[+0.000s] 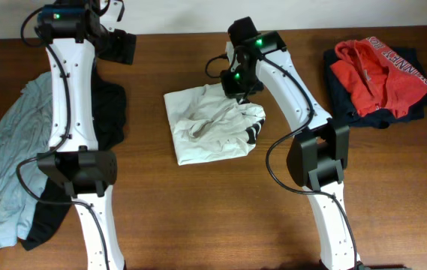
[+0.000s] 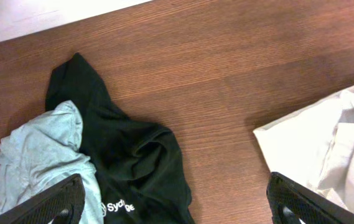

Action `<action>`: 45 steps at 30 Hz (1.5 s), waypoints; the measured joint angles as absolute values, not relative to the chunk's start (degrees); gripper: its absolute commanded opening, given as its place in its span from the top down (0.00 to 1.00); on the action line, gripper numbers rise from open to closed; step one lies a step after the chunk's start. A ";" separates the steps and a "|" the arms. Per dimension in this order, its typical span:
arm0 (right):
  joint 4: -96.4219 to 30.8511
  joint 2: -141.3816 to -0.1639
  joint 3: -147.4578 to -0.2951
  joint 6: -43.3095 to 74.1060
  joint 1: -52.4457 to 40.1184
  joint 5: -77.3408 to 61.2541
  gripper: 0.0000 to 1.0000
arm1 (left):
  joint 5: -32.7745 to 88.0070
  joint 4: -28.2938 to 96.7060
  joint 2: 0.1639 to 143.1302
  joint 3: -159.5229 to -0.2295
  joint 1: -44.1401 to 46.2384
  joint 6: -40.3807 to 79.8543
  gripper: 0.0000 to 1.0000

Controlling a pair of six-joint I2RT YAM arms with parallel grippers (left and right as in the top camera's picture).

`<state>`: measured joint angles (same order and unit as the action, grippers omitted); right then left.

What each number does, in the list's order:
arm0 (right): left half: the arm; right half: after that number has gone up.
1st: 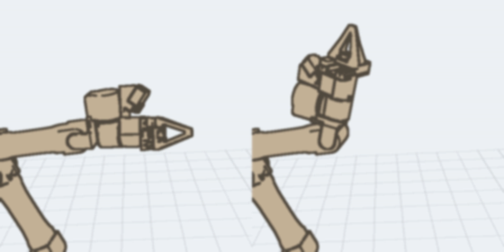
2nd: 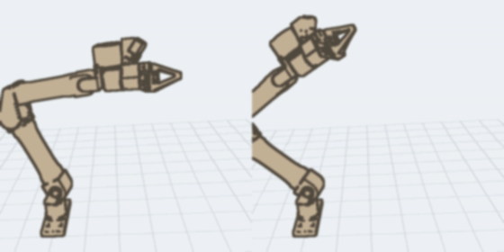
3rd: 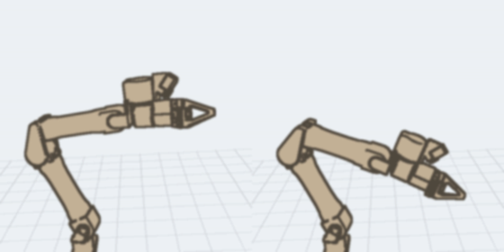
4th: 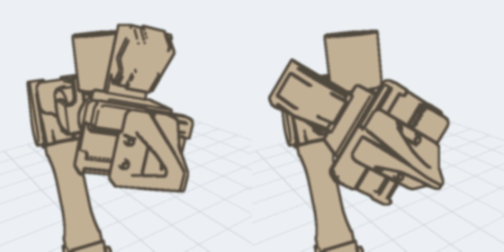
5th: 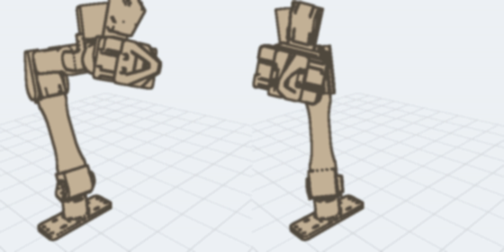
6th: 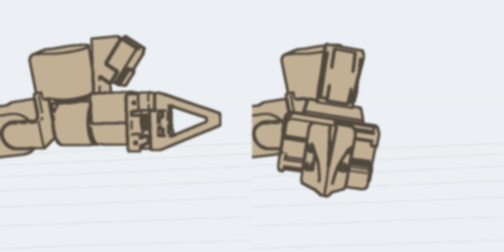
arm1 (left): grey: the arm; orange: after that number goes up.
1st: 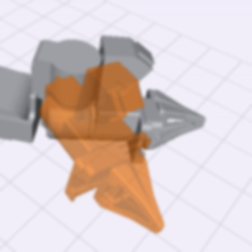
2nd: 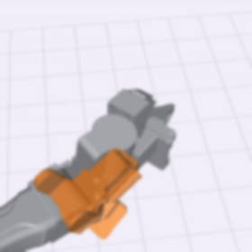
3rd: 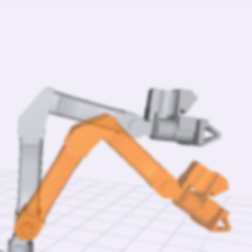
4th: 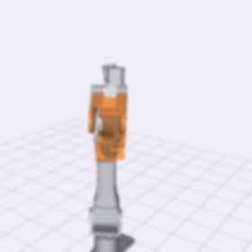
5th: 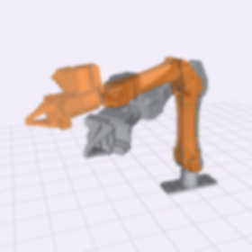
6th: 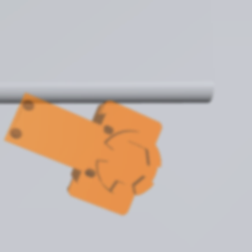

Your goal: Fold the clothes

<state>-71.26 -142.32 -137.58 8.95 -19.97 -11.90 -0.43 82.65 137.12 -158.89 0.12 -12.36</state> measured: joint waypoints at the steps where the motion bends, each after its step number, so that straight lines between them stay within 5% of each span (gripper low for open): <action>1: -70.61 -142.32 -137.53 9.13 -19.97 -12.03 0.96 | -0.43 82.52 137.14 -158.89 -0.16 -12.36 0.07; 13: -69.08 -141.69 -147.26 9.13 -21.69 -16.49 0.96 | -0.45 81.97 137.12 -158.89 -6.79 -11.49 0.07; 24: -62.85 -141.58 -147.33 9.28 -33.34 -14.00 0.93 | -0.43 81.58 137.12 -158.89 -7.53 -11.25 0.07; 26: -62.30 -141.58 -147.33 9.54 -35.00 -12.60 0.30 | -0.43 81.58 137.12 -158.89 -7.53 -11.22 0.07; 27: -62.28 -141.60 -147.33 9.63 -35.46 -11.90 0.16 | -0.43 81.56 137.12 -158.89 -7.53 -11.25 0.07; 29: -62.35 -141.60 -147.33 9.69 -35.90 -10.41 0.07 | -0.43 81.58 137.12 -158.89 -7.53 -11.22 0.07; 38: -70.28 -141.58 -148.00 9.65 -33.12 -6.85 0.02 | -0.43 81.56 137.12 -158.89 -7.53 -11.22 0.07; 45: -76.73 -141.53 -148.62 8.32 -31.07 -6.00 0.20 | -0.45 81.56 137.12 -158.89 -7.53 -11.22 0.07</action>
